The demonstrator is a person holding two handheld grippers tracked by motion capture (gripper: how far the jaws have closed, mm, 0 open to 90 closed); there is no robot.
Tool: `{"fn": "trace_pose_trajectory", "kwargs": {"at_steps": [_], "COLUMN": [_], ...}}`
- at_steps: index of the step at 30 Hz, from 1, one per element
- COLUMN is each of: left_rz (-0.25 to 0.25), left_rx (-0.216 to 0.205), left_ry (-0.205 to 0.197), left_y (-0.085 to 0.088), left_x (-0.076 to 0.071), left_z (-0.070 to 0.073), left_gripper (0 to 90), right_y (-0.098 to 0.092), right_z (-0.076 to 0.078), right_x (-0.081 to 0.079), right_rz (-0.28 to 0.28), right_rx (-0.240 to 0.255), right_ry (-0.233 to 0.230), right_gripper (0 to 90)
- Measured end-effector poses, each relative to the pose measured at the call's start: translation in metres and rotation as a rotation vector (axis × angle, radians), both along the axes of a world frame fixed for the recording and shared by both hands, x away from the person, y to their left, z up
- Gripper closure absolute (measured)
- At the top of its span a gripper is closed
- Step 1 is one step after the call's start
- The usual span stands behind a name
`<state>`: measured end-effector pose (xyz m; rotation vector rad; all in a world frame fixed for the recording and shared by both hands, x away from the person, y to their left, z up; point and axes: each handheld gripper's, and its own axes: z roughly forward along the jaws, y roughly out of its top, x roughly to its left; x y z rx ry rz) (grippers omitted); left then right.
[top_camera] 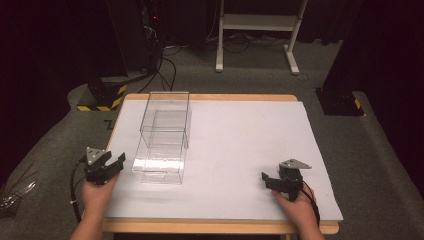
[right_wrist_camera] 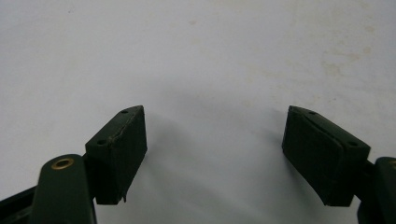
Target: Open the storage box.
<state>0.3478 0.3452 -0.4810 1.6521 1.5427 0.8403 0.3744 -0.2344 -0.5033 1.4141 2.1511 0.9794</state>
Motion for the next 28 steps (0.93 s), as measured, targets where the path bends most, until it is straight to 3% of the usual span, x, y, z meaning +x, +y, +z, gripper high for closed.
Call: {"fn": "trace_pose_trajectory", "kwargs": {"at_steps": [2,4,7,8,9,11,28], "left_rz": [-0.004,-0.013,-0.048,-0.048,-0.064,-0.064,-0.064], "left_rx": [0.024,0.019,0.015,0.015,0.042,0.065,0.048], "left_ry": [0.047,0.088,0.142,0.142,0.169,0.165,0.169], "left_y": [0.001,0.002,0.001,0.001,-0.002,-0.004,-0.003], "left_x": [-0.001,-0.001,0.000,0.000,0.001,0.001,0.001], "left_z": [-0.012,-0.019,-0.023,-0.023,-0.025,-0.025,-0.026], "left_gripper": [41.6,39.6,34.6,33.4,33.0,31.9,31.8], "right_y": [0.000,0.000,0.000,0.000,0.000,0.000,0.001], "right_z": [0.000,0.000,0.000,0.000,0.000,0.000,0.000], "right_x": [0.000,0.000,0.000,0.000,0.000,0.000,0.000], "right_rz": [0.000,0.000,0.002,0.002,0.001,0.002,-0.001], "right_rx": [-0.001,-0.001,0.001,0.001,0.000,0.000,-0.009], "right_ry": [0.000,0.000,-0.001,-0.001,-0.001,-0.001,-0.002], "right_gripper": [21.9,21.9,21.9,21.9,21.9,21.9,22.4]}}
